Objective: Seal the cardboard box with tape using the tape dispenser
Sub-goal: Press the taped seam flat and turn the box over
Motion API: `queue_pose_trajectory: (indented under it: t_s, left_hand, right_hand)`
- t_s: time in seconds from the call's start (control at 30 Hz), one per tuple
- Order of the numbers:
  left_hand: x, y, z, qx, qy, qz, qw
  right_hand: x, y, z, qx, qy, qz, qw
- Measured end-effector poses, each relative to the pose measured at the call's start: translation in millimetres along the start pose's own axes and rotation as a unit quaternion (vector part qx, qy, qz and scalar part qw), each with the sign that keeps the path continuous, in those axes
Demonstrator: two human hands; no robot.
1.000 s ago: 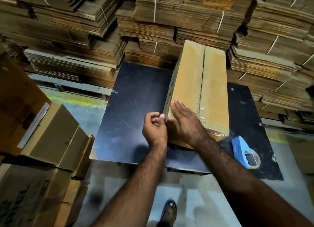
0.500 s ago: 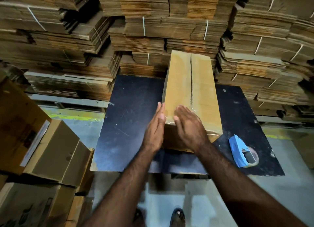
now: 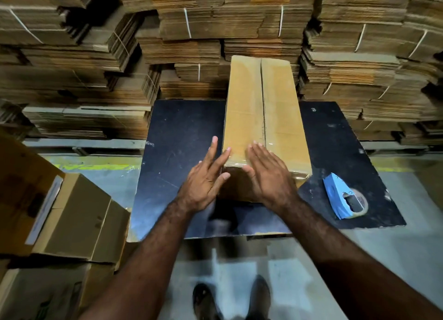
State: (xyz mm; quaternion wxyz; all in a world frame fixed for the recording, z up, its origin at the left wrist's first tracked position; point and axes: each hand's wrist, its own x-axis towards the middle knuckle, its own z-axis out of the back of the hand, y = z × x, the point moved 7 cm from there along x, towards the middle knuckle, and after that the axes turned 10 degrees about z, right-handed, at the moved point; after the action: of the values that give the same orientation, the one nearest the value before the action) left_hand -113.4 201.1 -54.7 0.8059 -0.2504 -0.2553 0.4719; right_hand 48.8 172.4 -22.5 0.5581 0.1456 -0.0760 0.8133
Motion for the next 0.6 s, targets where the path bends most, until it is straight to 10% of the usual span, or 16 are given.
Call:
queue_pose_trajectory:
  t_s: [0.33, 0.6]
  left_hand:
    - [16, -3, -2, 0.189, -0.008, -0.024, 0.982]
    - [15, -34, -12, 0.147, -0.15, -0.137, 0.968]
  right_hand:
    - [-9, -7, -5, -0.076, -0.017, 0.019, 0.997]
    - [-17, 7, 5, -0.048, -0.179, 0.03, 0.982]
